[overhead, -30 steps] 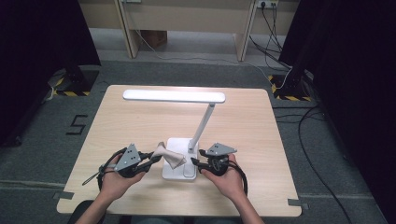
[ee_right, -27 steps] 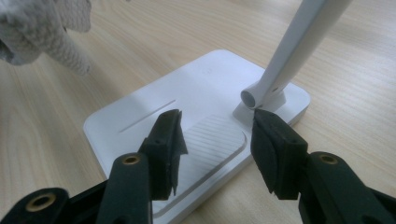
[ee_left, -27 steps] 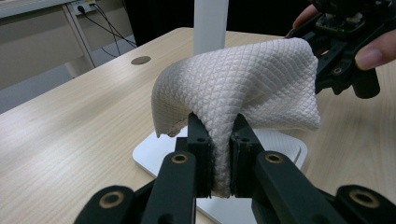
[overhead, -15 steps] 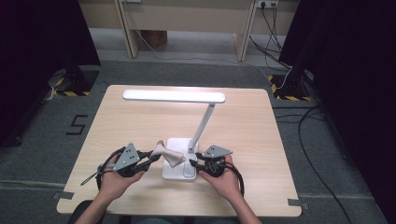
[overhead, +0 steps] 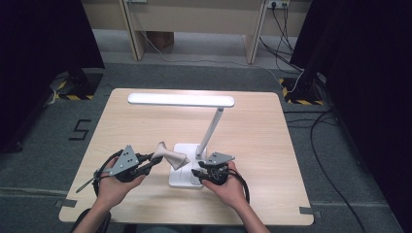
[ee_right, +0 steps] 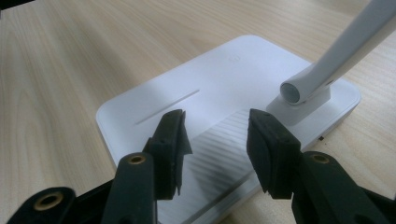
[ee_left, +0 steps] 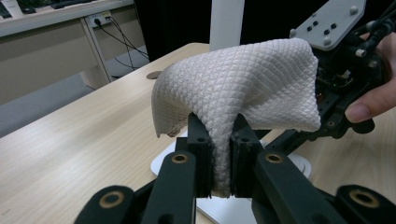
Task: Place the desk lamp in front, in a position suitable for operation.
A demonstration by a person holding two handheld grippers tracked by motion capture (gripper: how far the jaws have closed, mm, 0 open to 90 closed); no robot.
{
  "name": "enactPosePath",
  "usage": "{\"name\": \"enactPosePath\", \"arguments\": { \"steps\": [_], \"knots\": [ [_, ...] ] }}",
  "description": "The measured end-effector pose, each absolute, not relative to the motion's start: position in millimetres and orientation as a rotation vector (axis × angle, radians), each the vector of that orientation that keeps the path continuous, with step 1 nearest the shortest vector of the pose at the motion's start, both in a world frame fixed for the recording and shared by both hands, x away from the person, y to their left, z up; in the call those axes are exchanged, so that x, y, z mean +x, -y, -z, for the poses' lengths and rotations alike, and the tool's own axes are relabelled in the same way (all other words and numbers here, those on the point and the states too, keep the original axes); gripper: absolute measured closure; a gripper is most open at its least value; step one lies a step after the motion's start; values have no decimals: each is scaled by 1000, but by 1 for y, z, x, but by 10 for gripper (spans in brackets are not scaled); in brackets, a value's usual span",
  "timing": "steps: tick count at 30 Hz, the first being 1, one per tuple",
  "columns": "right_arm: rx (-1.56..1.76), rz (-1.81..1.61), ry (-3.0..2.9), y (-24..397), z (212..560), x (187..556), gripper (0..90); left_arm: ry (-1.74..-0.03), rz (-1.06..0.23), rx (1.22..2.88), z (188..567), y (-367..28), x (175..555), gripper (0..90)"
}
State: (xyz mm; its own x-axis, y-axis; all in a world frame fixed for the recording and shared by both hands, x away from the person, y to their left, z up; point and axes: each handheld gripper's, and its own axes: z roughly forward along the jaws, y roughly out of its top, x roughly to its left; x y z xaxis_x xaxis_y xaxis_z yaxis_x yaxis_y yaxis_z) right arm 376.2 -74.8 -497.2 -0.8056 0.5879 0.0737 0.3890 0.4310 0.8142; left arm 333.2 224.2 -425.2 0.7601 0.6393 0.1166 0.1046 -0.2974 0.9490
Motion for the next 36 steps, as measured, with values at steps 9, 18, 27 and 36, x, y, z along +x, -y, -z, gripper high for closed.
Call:
{"name": "enactPosePath", "arguments": {
  "steps": [9,18,27,36],
  "knots": [
    [863,-1285,-2481,74,502,376,526,-569,-621,1793,404,-230,328,814],
    [831,-1275,-2474,73,505,376,526,-600,-656,1758,388,-244,326,814],
    [818,-1271,-2459,72,506,375,530,-612,-700,1710,376,-260,321,813],
    [815,-1274,-2456,73,506,375,540,-629,-749,1675,363,-274,319,814]
  ]
}}
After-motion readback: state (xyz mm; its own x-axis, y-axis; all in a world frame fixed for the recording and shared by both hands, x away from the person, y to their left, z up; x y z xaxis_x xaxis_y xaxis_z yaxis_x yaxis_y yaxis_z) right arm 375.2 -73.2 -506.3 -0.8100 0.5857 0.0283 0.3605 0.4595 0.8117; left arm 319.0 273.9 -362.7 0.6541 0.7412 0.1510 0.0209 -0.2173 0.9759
